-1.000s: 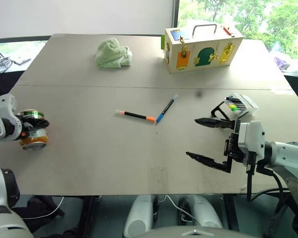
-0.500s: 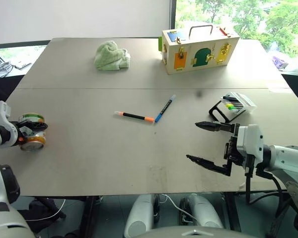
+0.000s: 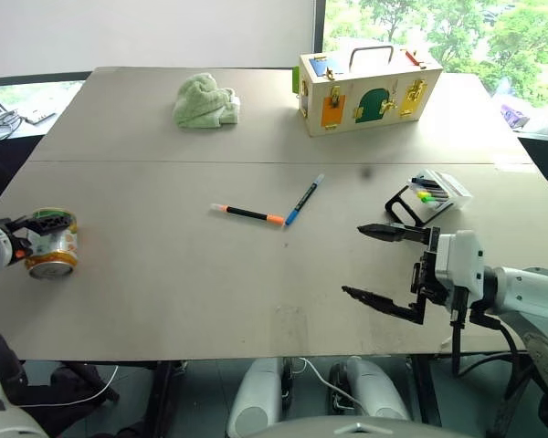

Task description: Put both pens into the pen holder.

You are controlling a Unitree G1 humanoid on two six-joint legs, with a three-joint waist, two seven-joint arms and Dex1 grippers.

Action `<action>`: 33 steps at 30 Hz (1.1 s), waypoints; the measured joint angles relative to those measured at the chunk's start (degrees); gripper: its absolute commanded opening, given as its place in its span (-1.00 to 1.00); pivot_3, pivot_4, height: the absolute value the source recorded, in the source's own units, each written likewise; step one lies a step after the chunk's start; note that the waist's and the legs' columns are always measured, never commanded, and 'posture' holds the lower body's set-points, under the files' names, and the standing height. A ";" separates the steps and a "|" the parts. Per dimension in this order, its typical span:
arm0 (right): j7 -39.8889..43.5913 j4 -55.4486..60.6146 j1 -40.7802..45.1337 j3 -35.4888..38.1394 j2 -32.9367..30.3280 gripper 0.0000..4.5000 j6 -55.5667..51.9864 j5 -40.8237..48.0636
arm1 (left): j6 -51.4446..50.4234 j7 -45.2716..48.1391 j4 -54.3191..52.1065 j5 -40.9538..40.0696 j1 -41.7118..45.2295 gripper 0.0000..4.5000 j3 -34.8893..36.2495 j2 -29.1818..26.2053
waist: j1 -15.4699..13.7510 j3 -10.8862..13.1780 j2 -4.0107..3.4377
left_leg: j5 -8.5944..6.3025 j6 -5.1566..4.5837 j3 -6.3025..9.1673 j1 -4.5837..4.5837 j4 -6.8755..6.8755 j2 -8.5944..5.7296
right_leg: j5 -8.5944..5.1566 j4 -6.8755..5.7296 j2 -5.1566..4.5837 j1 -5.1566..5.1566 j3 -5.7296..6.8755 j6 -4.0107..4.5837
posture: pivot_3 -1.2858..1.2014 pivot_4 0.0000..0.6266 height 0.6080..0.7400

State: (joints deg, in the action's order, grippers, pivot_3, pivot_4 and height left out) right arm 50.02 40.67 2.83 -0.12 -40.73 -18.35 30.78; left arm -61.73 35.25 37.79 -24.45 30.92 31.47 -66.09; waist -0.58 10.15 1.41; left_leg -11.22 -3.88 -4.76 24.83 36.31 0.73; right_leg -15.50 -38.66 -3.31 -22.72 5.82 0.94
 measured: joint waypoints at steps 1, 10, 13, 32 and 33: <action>0.21 -0.39 0.33 -0.16 0.10 1.00 0.09 -0.02 | -0.85 0.07 -2.40 -0.63 -1.12 0.99 1.05 0.00 | -0.02 0.00 0.00 | 0.00 0.00 0.00 -0.01 0.00 0.00 | 0.00 0.00 0.00 0.00 0.00 0.01 | 0.03 -0.52 1.00; 1.87 -3.18 3.73 -1.30 0.52 1.00 0.53 -0.14 | -3.66 -2.44 -18.34 -4.14 -6.55 0.99 9.42 3.86 | -0.21 0.01 0.01 | 0.01 0.01 0.01 -0.01 0.00 0.00 | 0.00 -0.01 0.00 0.01 0.02 -0.01 | 0.03 -0.52 1.00; 0.85 -3.22 4.57 -1.58 0.24 1.00 -1.42 -0.45 | -2.60 -2.60 -24.32 -6.65 -6.31 0.99 12.21 7.01 | -0.20 0.01 0.00 | 0.01 0.02 0.00 -0.01 0.00 0.00 | 0.09 -0.01 0.00 0.02 0.03 -0.15 | 0.03 -0.52 1.00; -24.13 -18.22 27.60 -10.50 17.30 1.00 -34.18 -5.55 | 16.42 2.43 -70.66 -11.00 -24.35 0.99 -11.60 25.66 | 0.26 0.05 -0.05 | 0.17 -0.22 -0.22 -0.04 0.01 -0.09 | 0.13 -0.17 -0.14 0.03 0.18 -0.21 | 0.03 -0.52 1.00; -21.49 -17.43 26.35 -10.40 17.10 1.00 -30.58 -5.34 | 12.03 -1.37 -70.80 -9.67 -20.52 0.99 -15.10 25.22 | -0.49 0.05 -0.05 | 0.18 -0.23 -0.14 -0.03 0.04 -0.10 | 0.12 -0.19 -0.13 0.08 0.24 -0.23 | 0.03 -0.52 1.00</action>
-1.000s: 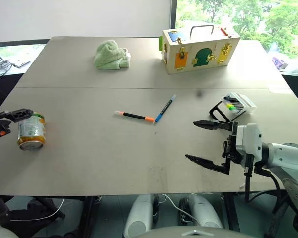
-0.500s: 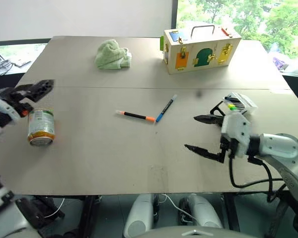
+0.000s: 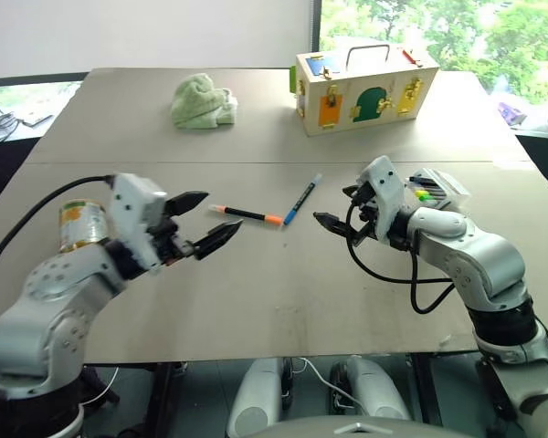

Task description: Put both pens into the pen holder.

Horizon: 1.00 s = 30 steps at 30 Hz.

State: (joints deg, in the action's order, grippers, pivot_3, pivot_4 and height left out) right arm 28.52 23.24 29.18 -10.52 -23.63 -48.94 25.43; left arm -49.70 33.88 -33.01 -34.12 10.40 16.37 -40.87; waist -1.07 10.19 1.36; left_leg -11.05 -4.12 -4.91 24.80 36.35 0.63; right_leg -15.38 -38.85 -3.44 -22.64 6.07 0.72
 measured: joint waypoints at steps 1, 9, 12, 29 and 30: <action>3.09 1.44 -1.39 -0.18 0.06 1.00 3.80 0.67 | -5.02 -3.90 0.09 0.50 4.06 0.99 -2.52 0.13 | -0.13 0.00 0.00 | 0.00 -0.01 0.02 0.01 0.01 0.00 | -0.02 0.02 0.03 0.00 0.01 -0.06 | 0.03 -0.52 1.00; 9.71 5.36 -9.49 2.26 -9.86 1.00 11.07 -1.52 | -36.42 -12.12 17.13 -0.42 35.45 0.99 -17.35 11.50 | -0.67 0.04 0.11 | 0.01 -0.07 0.06 0.00 0.20 0.04 | -0.08 -0.04 0.24 0.12 -0.09 -0.38 | 0.03 -0.52 1.00; 8.73 7.31 -11.69 3.19 -10.35 1.00 11.42 -2.26 | -36.43 -13.79 27.23 3.27 40.31 0.99 -23.03 15.33 | 0.08 0.03 0.09 | 0.01 -0.06 -0.01 -0.02 0.16 0.10 | -0.07 -0.05 0.31 0.07 -0.18 -0.34 | 0.03 -0.52 1.00; -5.01 17.86 -18.27 10.73 -1.46 1.00 -2.43 4.18 | -11.52 -2.17 51.99 17.21 44.68 -0.98 -32.32 22.37 | 0.09 -0.05 -0.08 | -0.02 -0.02 -0.05 0.06 0.18 0.08 | 0.06 -0.01 -0.01 -0.02 -0.15 -0.11 | 0.03 -0.52 1.00; -6.90 17.05 -15.69 11.98 1.38 1.00 -6.31 7.11 | -8.68 0.70 44.15 14.60 39.59 -0.98 -29.82 21.34 | 0.41 0.00 -0.10 | 0.00 -0.04 -0.05 0.11 0.16 0.08 | 0.06 -0.01 -0.01 -0.07 -0.15 -0.09 | 0.03 -0.52 1.00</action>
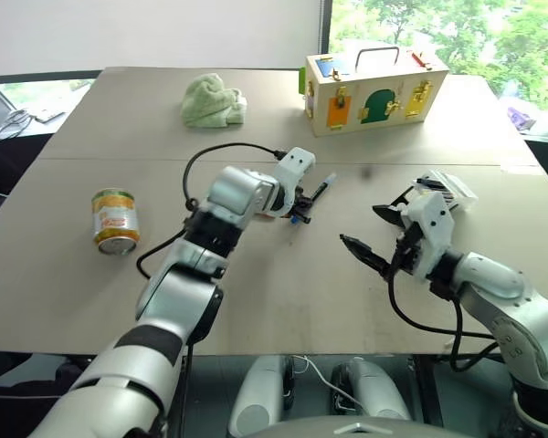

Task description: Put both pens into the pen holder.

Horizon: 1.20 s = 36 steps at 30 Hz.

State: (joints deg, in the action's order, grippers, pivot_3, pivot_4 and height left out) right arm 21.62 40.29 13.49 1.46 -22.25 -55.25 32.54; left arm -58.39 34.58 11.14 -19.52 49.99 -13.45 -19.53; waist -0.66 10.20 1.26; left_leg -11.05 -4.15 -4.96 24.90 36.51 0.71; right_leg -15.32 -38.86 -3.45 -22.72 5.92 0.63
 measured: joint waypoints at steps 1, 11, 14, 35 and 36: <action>-0.08 -0.01 0.07 0.07 0.08 1.00 -0.15 0.09 | 0.12 0.11 -0.26 -0.07 -0.12 -0.98 0.04 -0.03 | 0.21 0.03 0.03 | 0.00 0.00 -0.01 -0.01 -0.02 0.00 | 0.00 0.00 0.01 -0.03 -0.01 0.01 | 0.03 -0.52 1.00; -10.96 -14.54 14.57 12.72 14.45 0.77 -14.63 17.07 | 10.06 8.99 -33.86 -6.67 -18.78 -1.00 5.87 -9.62 | 0.81 0.04 -0.12 | 0.02 0.01 -0.04 -0.10 -0.19 -0.07 | -0.04 -0.02 0.06 0.03 0.02 0.08 | 0.03 -0.52 1.00; -13.30 -16.08 17.88 16.22 15.12 0.27 -14.87 21.45 | 10.32 10.49 -35.48 -7.76 -19.00 -1.00 4.91 -10.04 | 0.33 0.05 -0.14 | 0.02 -0.01 -0.05 -0.09 -0.16 -0.09 | -0.04 0.00 0.07 0.03 0.00 0.07 | 0.03 -0.52 1.00; -20.26 -10.39 18.60 15.22 -1.16 -1.00 -11.66 30.52 | 8.92 9.20 -32.76 -17.92 -17.20 0.56 14.95 -8.72 | -0.01 0.09 -0.15 | 0.01 -0.03 -0.07 -0.09 -0.17 -0.05 | -0.07 0.02 0.20 0.03 -0.09 0.03 | 0.03 -0.52 1.00; -20.05 -9.61 19.13 15.22 -3.46 -1.00 -11.33 29.57 | 8.90 9.24 -32.76 -17.85 -17.92 0.65 14.97 -9.53 | 0.04 0.09 -0.15 | 0.02 -0.02 -0.10 -0.09 -0.17 -0.05 | -0.06 0.01 0.22 0.01 -0.13 0.03 | 0.03 -0.52 1.00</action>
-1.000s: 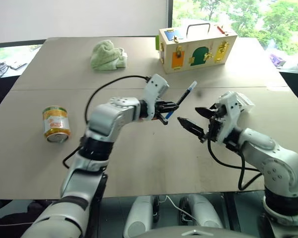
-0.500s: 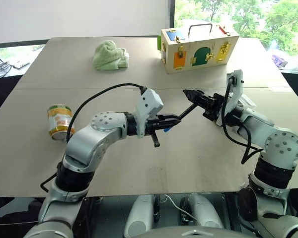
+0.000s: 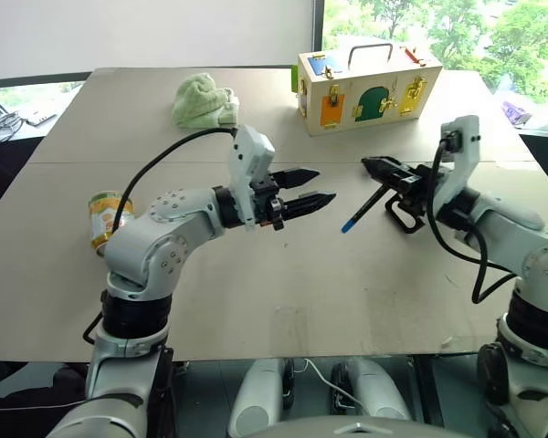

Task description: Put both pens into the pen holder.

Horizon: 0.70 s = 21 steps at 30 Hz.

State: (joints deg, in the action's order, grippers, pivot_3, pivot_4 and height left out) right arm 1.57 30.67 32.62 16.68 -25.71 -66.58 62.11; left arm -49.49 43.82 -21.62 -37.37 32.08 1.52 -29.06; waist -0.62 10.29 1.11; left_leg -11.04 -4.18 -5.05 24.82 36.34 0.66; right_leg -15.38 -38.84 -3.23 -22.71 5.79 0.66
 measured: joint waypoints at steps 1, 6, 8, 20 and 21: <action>0.17 0.43 0.44 0.09 -1.39 -1.00 0.48 -0.69 | 0.00 0.06 0.00 0.07 -0.67 0.65 0.00 -0.51 | 0.01 0.00 0.00 | 0.00 0.00 -0.01 -0.01 0.00 0.02 | 0.00 0.00 0.01 0.00 -0.01 0.00 | 0.03 -0.52 1.00; 5.00 5.19 3.19 -4.30 -19.74 -1.00 2.08 -9.96 | 1.59 1.96 -0.45 1.17 -5.00 0.65 -0.57 -4.57 | -0.17 0.11 -0.17 | -0.01 0.01 -0.02 0.03 -0.04 0.04 | -0.11 0.09 0.02 -0.06 -0.03 -0.15 | 0.03 -0.52 1.00; 6.70 6.59 4.19 -5.38 -22.64 -1.00 2.76 -12.38 | 2.85 2.26 -0.47 1.98 -5.34 0.65 -1.41 -4.90 | -0.19 0.08 -0.09 | -0.01 0.01 0.00 0.02 -0.03 0.07 | -0.12 0.11 0.04 -0.02 -0.01 -0.16 | 0.03 -0.52 1.00; 13.58 7.16 3.76 -16.45 -26.26 -1.00 11.04 -26.94 | 8.40 6.55 -2.14 3.42 -5.31 0.65 -4.59 -5.39 | -0.18 0.10 -0.08 | -0.01 0.02 -0.02 0.03 -0.03 0.09 | -0.12 0.15 0.02 -0.03 -0.03 -0.17 | 0.03 -0.52 1.00; 14.06 6.84 3.40 -17.21 -26.27 -1.00 11.88 -28.21 | 8.60 6.72 -2.16 3.42 -5.31 0.65 -4.59 -5.39 | -0.18 0.10 -0.08 | -0.01 0.02 -0.02 0.04 -0.03 0.09 | -0.12 0.15 0.02 -0.03 -0.03 -0.18 | 0.03 -0.52 1.00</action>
State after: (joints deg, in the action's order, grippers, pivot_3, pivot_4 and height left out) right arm 15.63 37.52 36.02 -0.54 -51.98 -54.71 33.90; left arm -40.89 50.54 -23.78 -33.94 26.77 -3.08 -34.45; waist -0.80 10.39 1.03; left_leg -11.04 -4.16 -5.07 24.85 36.31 0.75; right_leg -15.50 -38.69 -3.21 -22.73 5.77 0.48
